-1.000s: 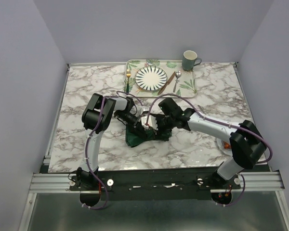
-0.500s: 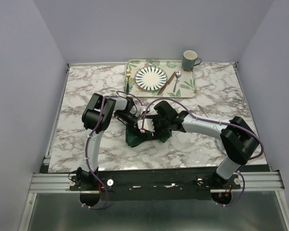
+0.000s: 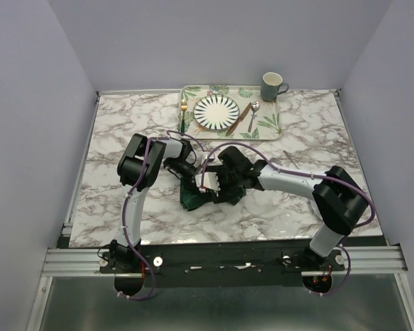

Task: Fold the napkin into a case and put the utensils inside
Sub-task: Fold the 2/3-rectangle-folded napkin at the center of the board.

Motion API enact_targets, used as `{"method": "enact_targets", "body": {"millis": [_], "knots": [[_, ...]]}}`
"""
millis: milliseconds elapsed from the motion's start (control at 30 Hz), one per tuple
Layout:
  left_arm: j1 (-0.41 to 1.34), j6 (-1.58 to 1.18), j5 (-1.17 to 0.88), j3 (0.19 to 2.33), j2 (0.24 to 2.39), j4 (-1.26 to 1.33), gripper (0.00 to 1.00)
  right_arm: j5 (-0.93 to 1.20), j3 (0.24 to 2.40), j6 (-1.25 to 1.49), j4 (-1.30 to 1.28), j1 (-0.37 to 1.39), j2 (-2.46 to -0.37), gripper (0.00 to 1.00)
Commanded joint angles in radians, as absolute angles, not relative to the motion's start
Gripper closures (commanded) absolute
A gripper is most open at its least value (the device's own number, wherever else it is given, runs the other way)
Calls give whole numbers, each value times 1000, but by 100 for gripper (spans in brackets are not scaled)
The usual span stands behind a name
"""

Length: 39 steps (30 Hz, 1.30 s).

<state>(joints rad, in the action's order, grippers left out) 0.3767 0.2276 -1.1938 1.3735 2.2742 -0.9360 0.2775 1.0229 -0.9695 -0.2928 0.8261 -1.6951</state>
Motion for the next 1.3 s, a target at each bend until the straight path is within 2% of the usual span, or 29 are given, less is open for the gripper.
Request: {"method": "enact_targets", "body": {"millis": [0, 200, 333, 567, 633, 700, 733, 767, 867, 1000, 1167, 1267], "knots": [[362, 225, -1154, 1358, 2316, -904, 100, 235, 1048, -931, -314, 879, -1706, 11], [359, 230, -1152, 1347, 2313, -904, 100, 124, 1016, -930, -253, 902, -1744, 12], [357, 235, -1149, 1342, 2313, -905, 100, 101, 1016, -933, -249, 904, -1741, 21], [357, 239, -1154, 1345, 2304, -907, 100, 94, 1022, -939, -268, 904, -1743, 60], [357, 242, -1147, 1344, 2298, -908, 100, 106, 1029, -940, -284, 904, -1740, 63], [357, 244, -1147, 1341, 2292, -908, 100, 121, 1046, -937, -317, 902, -1735, 59], [357, 245, -1146, 1338, 2289, -908, 100, 129, 1052, -934, -330, 902, -1733, 54], [357, 245, -1146, 1338, 2289, -908, 100, 132, 1064, -931, -348, 902, -1730, 44], [357, 249, -1144, 1336, 2289, -908, 100, 152, 1083, -917, -382, 900, -1727, 38], [357, 255, -1141, 1333, 2287, -908, 100, 170, 1115, -908, -406, 891, -1729, 40], [357, 255, -1137, 1330, 2287, -908, 100, 164, 1129, -908, -410, 881, -1743, 47], [357, 256, -1137, 1330, 2287, -908, 100, 169, 1147, -904, -426, 876, -1738, 45]]}}
